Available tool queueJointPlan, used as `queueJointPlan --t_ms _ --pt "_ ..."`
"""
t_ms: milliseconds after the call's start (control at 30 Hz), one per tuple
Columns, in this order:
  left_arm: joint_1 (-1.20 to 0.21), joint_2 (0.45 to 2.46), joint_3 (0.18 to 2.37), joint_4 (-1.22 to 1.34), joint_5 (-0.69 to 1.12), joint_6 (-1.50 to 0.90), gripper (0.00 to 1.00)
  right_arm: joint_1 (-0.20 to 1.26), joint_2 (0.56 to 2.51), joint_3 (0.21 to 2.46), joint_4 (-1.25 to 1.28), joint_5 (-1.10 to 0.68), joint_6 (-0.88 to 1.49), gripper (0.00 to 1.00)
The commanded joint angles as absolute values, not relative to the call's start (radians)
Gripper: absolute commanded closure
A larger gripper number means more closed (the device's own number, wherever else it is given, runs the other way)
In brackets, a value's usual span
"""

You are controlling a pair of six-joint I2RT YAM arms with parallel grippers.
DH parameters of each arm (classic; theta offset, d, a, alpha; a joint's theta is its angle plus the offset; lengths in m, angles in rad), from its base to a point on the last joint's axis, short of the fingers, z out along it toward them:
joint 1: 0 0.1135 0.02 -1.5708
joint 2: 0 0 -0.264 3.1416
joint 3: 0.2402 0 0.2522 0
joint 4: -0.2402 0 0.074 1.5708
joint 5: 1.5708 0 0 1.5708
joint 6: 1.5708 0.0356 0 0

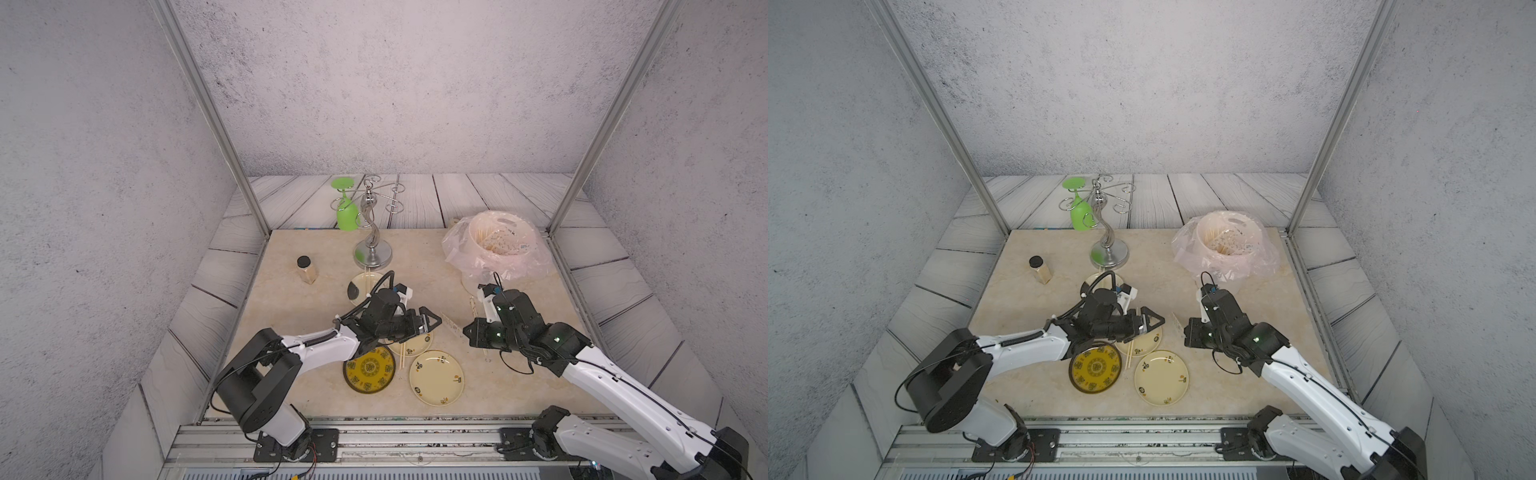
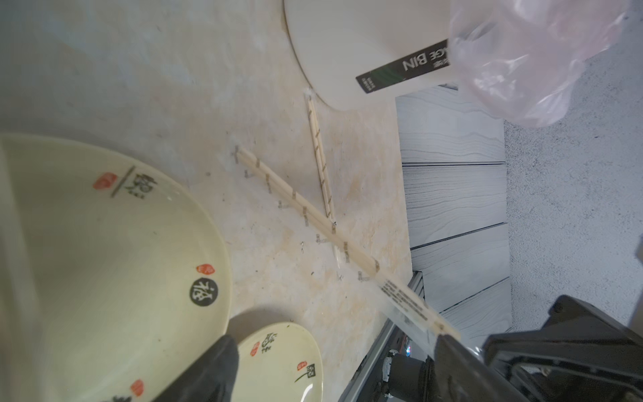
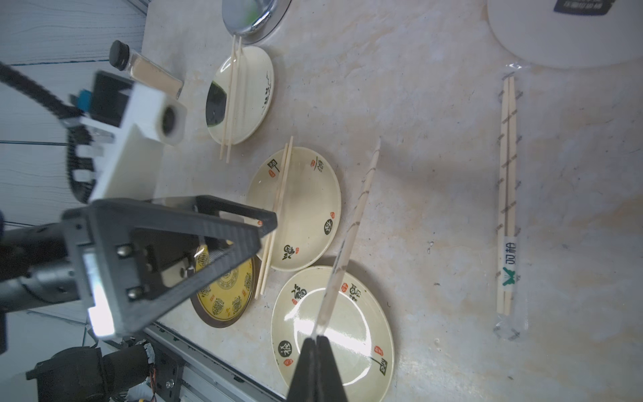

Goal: Remove the packaging of disposable chopsticks
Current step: Pick up the disposable chopsticks from the center of the board.

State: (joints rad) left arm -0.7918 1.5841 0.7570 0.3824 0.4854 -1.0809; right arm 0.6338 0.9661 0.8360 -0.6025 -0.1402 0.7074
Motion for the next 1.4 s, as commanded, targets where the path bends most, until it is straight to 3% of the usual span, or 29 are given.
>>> queueJointPlan --t_ms 0,667,800,900,1000,1033,1100,1200,1367 --pt "-0.820 1.640 0.765 0.553 0.507 -1.244 0.09 0.629 0.977 0.845 -0.579 -0.140 0.718 1.00" --pt "-0.908 1.852 0.836 0.841 0.332 -1.676 0.10 0.627 0.958 0.787 -0.500 -0.158 0.745 1.00" --pt "-0.909 1.874 0.845 0.864 0.324 -1.699 0.20 0.627 0.946 0.790 -0.504 -0.155 0.731 1.00" --pt "-0.909 1.882 0.855 0.873 0.324 -1.688 0.33 0.627 0.940 0.798 -0.520 -0.165 0.720 1.00" --pt "-0.907 1.885 0.862 0.880 0.325 -1.671 0.61 0.627 0.922 0.789 -0.542 -0.166 0.717 1.00" --pt "-0.907 1.886 0.864 0.883 0.327 -1.668 0.67 0.627 0.914 0.783 -0.548 -0.164 0.716 1.00" --pt "-0.906 1.885 0.869 0.874 0.331 -1.665 0.69 0.627 0.895 0.772 -0.558 -0.161 0.713 1.00" --pt "-0.905 1.880 0.860 0.874 0.318 -1.661 0.88 0.627 0.878 0.767 -0.579 -0.164 0.700 1.00" --pt "-0.902 1.857 0.840 0.865 0.301 -1.658 0.96 0.627 0.858 0.763 -0.602 -0.179 0.672 1.00"
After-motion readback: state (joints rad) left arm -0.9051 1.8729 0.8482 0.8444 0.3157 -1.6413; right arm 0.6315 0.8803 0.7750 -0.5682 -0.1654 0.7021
